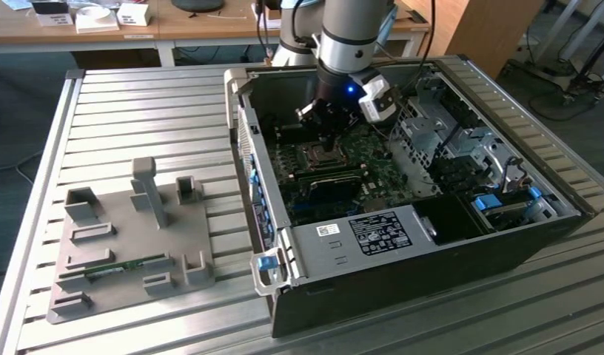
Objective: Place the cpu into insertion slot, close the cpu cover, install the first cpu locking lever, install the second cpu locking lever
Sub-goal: 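Install the second cpu locking lever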
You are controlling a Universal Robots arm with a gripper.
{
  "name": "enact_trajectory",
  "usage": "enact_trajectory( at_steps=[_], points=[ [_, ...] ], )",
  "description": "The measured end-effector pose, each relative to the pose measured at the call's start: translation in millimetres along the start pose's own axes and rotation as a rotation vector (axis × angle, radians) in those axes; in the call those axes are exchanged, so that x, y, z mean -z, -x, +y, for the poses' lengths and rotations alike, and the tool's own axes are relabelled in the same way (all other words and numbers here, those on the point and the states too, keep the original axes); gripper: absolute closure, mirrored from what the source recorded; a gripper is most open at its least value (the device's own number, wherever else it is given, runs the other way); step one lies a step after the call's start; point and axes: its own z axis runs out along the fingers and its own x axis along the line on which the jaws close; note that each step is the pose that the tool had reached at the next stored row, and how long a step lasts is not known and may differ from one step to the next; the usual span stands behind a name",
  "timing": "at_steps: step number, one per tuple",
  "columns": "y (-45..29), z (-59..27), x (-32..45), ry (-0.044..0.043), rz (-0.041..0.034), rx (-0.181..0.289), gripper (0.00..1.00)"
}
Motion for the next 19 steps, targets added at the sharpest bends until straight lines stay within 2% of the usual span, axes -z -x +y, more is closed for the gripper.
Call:
enact_trajectory(
  at_steps=[11, 19],
  points=[
    [-4.4, -1.0, -7.4, -0.0004, -0.0001, 0.000, 0.90],
    [-14.0, -1.4, -16.9, -0.0007, -0.0001, 0.000, 0.90]
  ],
)
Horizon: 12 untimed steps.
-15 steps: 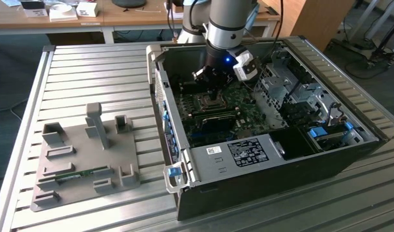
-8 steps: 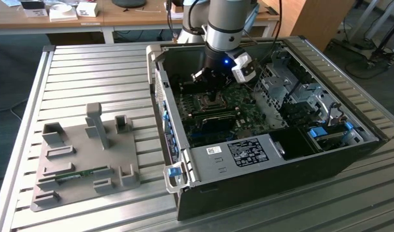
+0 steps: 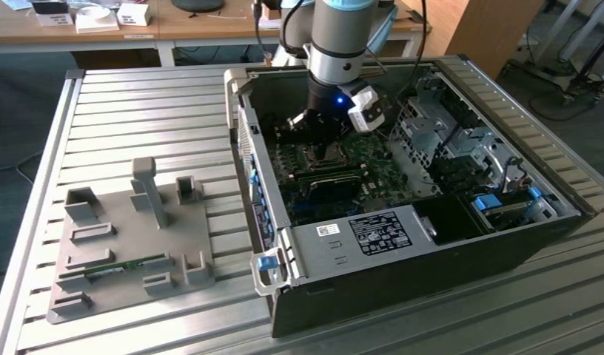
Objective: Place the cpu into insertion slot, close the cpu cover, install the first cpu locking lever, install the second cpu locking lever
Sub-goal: 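Install the second cpu locking lever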
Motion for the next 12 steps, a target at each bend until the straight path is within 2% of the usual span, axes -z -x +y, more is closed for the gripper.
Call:
enact_trajectory(
  at_steps=[12],
  points=[
    [-8.6, -0.7, -17.2, -0.0012, 0.0001, 0.000, 0.90]
  ],
)
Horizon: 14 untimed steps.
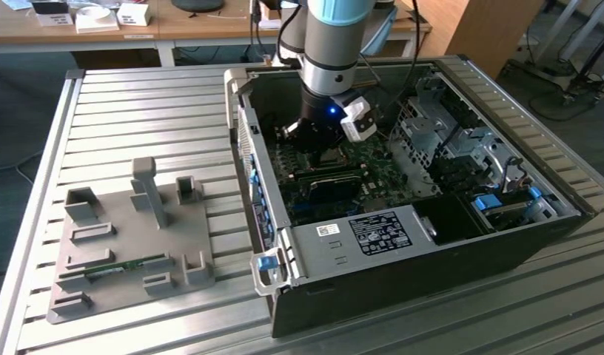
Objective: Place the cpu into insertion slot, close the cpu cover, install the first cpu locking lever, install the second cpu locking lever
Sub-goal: 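Install the second cpu locking lever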
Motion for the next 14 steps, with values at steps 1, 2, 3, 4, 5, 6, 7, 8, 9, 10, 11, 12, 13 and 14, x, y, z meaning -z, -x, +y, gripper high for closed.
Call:
enact_trajectory(
  at_steps=[1, 2, 3, 4, 5, 6, 7, 8, 9, 10, 11, 12, 13, 14],
  points=[
    [-0.5, -0.1, -0.8, -0.0004, 0.0001, 0.000, 0.90],
    [-0.5, -0.1, -0.8, -0.0005, 0.0001, 0.000, 0.90],
    [-0.5, -0.1, -0.8, -0.0006, 0.0001, 0.000, 0.90],
    [-0.5, 0.0, -0.9, -0.0005, 0.0000, 0.000, 0.90],
    [-0.5, 0.0, -0.9, -0.0004, 0.0000, 0.000, 0.90],
    [-0.5, 0.0, -0.9, -0.0003, -0.0001, 0.000, 0.90],
    [-0.7, 0.0, -1.1, -0.0003, -0.0002, 0.000, 0.90],
    [-1.1, 0.0, -1.6, -0.0001, -0.0008, 0.000, 0.90],
    [-1.7, 0.0, -2.2, -0.0003, -0.0012, 0.000, 0.90],
    [-2.3, -0.1, -2.9, -0.0009, -0.0016, 0.000, 0.90],
    [-3.4, -0.1, -3.6, -0.0014, -0.0023, 0.000, 0.90],
    [-4.3, -0.1, -4.4, -0.0022, -0.0031, 0.000, 0.90],
    [-5.0, -0.2, -5.1, -0.0030, -0.0037, 0.000, 0.90],
    [-5.5, -0.2, -5.7, -0.0034, -0.0044, 0.000, 0.90]
  ],
)
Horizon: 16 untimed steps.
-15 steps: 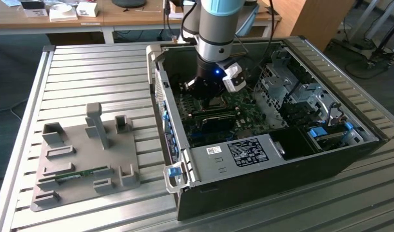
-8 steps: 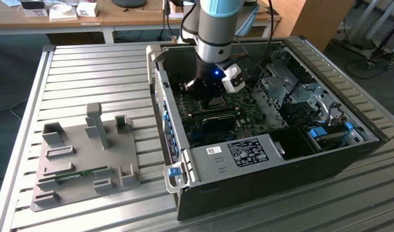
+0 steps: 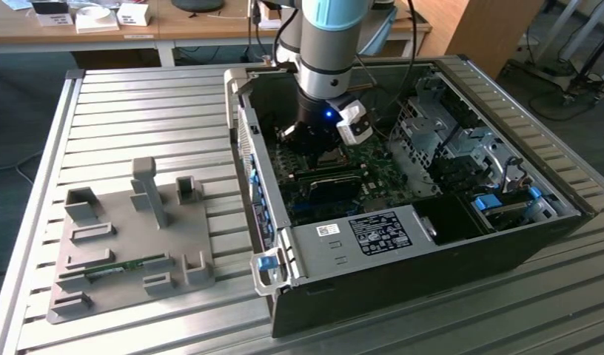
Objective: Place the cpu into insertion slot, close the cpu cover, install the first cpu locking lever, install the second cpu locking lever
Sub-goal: 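Install the second cpu locking lever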
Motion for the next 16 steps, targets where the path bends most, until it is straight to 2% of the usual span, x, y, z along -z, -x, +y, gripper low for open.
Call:
enact_trajectory(
  at_steps=[6, 16],
  points=[
    [-0.4, -0.1, -2.1, 0.0018, -0.0004, 0.000, 0.90],
    [-2.5, -0.2, -8.0, 0.0251, -0.0015, -0.001, 0.90]
  ],
)
